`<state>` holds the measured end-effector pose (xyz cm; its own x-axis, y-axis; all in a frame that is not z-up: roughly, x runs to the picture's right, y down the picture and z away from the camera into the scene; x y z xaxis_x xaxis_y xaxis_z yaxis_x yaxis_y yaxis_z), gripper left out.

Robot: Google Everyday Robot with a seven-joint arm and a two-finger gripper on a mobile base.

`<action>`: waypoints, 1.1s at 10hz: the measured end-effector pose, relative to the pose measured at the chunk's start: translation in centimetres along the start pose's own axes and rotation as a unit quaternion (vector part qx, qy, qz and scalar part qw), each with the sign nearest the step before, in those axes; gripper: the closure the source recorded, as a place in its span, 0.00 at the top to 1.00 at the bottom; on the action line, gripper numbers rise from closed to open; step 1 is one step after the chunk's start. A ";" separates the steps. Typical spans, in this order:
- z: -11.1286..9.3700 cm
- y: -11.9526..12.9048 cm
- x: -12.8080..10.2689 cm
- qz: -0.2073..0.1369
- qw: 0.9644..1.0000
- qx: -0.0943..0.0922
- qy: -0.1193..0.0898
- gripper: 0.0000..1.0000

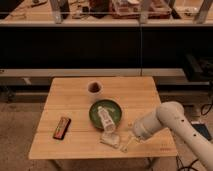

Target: Place the white sponge in the ceramic bowl

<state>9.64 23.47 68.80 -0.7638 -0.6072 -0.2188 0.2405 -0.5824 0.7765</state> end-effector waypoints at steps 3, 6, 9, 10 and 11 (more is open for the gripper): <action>2.8 1.1 1.0 -0.039 0.998 -0.050 -0.012 0.70; 4.6 0.9 0.5 -0.046 0.996 -0.070 -0.027 0.70; 5.1 1.3 -2.0 -0.030 0.995 -0.088 -0.045 0.70; 5.2 1.8 -2.6 -0.024 0.994 -0.097 -0.048 0.70; 5.4 2.3 -2.9 -0.021 0.993 -0.106 -0.052 0.70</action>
<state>9.19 26.80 74.43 -0.8305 -0.5276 -0.1785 0.3190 -0.7133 0.6240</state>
